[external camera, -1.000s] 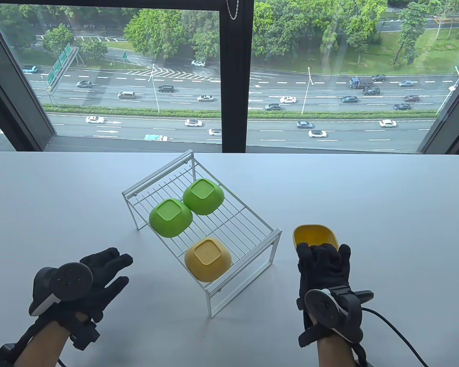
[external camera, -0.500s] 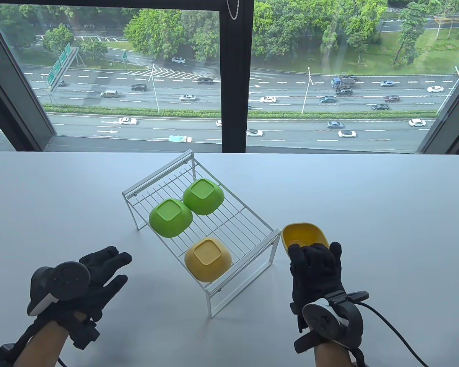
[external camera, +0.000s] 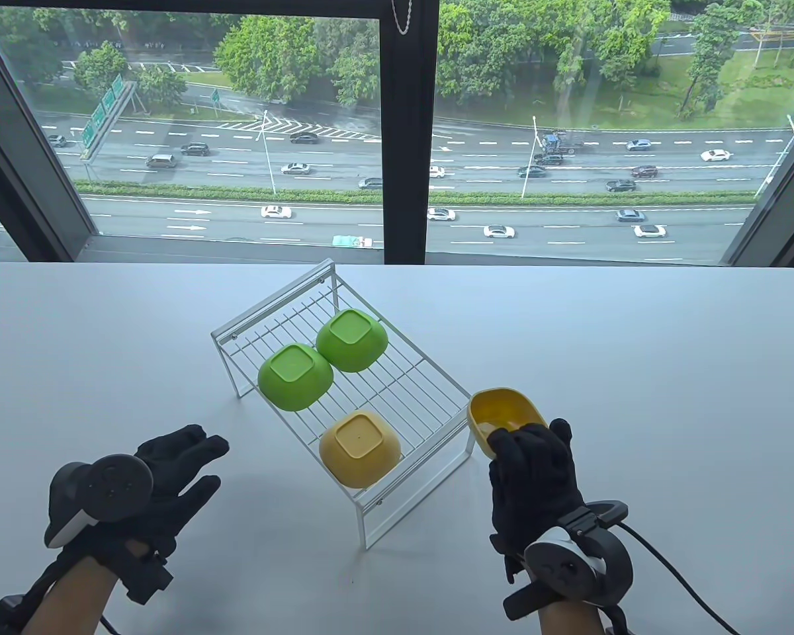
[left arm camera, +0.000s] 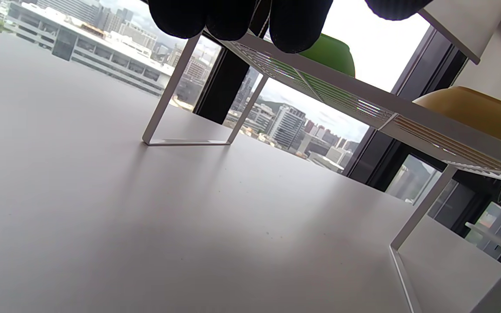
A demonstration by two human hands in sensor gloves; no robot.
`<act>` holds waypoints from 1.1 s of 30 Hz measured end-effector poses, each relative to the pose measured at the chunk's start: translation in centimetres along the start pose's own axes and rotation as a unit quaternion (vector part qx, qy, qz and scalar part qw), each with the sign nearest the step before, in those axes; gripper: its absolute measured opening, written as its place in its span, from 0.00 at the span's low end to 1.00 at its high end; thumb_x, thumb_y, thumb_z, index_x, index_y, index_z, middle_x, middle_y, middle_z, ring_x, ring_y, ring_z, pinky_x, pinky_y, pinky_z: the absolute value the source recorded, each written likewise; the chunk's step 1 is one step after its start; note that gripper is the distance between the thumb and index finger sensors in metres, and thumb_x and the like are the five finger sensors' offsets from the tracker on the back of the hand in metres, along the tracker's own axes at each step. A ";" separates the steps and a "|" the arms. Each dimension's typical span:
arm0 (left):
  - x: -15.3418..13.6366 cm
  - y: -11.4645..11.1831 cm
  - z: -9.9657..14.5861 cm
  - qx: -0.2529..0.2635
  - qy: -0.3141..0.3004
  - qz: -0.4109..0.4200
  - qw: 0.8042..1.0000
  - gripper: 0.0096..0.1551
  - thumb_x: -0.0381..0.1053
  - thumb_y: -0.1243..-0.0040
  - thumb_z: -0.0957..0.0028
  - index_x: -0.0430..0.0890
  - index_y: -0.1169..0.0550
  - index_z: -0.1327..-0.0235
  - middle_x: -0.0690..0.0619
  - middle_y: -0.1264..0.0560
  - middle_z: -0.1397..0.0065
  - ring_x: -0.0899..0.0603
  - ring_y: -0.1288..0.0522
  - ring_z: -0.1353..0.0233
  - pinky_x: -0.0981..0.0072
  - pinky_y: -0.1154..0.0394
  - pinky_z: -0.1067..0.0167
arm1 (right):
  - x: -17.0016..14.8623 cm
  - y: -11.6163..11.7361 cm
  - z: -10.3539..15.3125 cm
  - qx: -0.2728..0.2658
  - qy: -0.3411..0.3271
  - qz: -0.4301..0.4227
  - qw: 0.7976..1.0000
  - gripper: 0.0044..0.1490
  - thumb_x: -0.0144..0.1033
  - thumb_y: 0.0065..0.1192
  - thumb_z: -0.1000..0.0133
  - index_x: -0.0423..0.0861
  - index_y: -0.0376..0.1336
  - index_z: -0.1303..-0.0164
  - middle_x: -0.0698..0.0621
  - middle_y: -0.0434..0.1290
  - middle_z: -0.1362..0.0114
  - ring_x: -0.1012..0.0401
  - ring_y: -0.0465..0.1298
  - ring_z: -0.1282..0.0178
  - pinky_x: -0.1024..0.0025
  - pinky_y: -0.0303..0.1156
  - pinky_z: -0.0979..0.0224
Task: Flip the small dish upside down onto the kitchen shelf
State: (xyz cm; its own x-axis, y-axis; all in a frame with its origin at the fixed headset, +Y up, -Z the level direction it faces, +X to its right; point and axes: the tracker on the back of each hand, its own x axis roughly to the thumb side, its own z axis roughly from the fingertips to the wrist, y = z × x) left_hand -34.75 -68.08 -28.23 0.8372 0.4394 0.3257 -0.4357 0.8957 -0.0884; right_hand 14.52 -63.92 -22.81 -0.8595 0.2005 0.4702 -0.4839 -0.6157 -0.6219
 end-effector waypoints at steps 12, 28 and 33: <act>0.8 1.1 0.3 0.033 -0.054 0.021 0.998 0.39 0.67 0.52 0.50 0.56 0.29 0.24 0.46 0.40 0.15 0.32 0.39 0.20 0.25 0.46 0.24 | -0.2 -0.7 0.0 -0.028 0.047 -0.008 0.998 0.35 0.48 0.53 0.41 0.47 0.51 0.26 0.48 0.66 0.34 0.47 0.63 0.31 0.37 0.64 0.26; 1.6 1.5 0.4 0.043 -0.074 0.018 0.996 0.39 0.67 0.52 0.50 0.57 0.29 0.24 0.45 0.40 0.15 0.32 0.39 0.20 0.25 0.46 0.24 | 0.1 0.5 -1.0 -0.003 0.064 -0.031 0.997 0.43 0.52 0.61 0.42 0.48 0.47 0.24 0.48 0.63 0.33 0.47 0.60 0.29 0.38 0.65 0.25; 1.6 1.5 0.4 0.042 -0.075 0.022 0.996 0.39 0.67 0.52 0.50 0.57 0.29 0.23 0.45 0.40 0.15 0.32 0.39 0.20 0.25 0.46 0.24 | 1.8 1.2 -2.1 0.006 0.069 -0.066 0.995 0.48 0.53 0.67 0.44 0.48 0.45 0.23 0.48 0.62 0.32 0.47 0.60 0.29 0.39 0.65 0.25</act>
State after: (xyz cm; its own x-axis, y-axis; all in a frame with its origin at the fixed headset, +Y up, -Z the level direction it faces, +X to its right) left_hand -34.15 -66.06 -27.44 0.7610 0.4573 0.4601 -0.5022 0.8643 -0.0282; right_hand 12.09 -62.73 -24.00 -0.8030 0.3835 0.4563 -0.5935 -0.5851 -0.5527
